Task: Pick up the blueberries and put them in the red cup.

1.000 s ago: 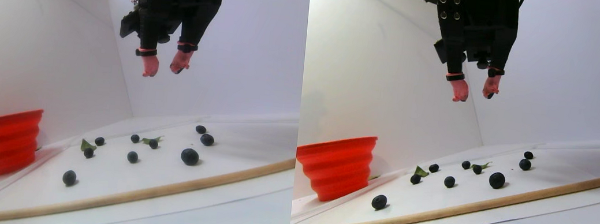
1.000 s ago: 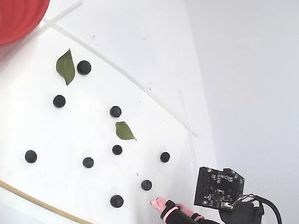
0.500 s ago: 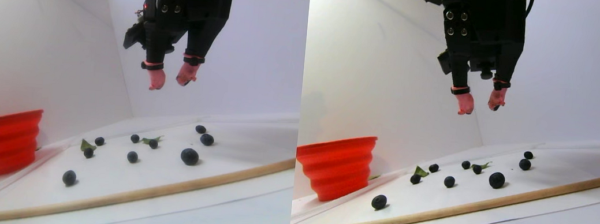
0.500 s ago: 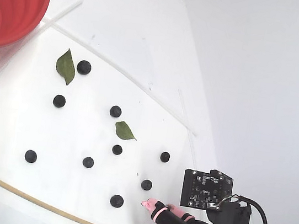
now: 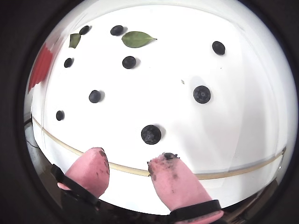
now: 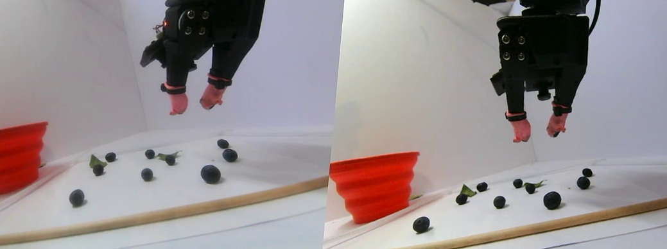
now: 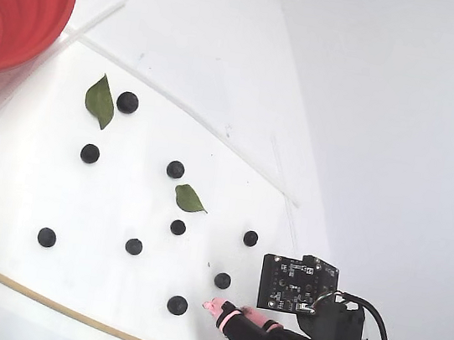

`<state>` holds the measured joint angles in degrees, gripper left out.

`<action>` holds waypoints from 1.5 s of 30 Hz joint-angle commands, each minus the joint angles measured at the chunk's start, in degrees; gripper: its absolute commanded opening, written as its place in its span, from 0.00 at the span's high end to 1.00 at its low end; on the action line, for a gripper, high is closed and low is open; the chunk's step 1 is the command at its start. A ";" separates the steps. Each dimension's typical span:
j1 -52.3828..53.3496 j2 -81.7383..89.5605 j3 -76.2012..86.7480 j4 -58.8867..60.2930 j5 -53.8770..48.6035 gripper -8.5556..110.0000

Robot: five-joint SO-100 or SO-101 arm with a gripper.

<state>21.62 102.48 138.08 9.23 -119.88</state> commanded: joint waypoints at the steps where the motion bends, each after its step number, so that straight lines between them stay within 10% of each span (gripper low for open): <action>1: 0.26 -0.26 -0.26 -2.02 -0.79 0.78; 45: 3.25 -19.34 -5.45 -18.37 -4.92 0.76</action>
<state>24.79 82.71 135.97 -7.82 -124.54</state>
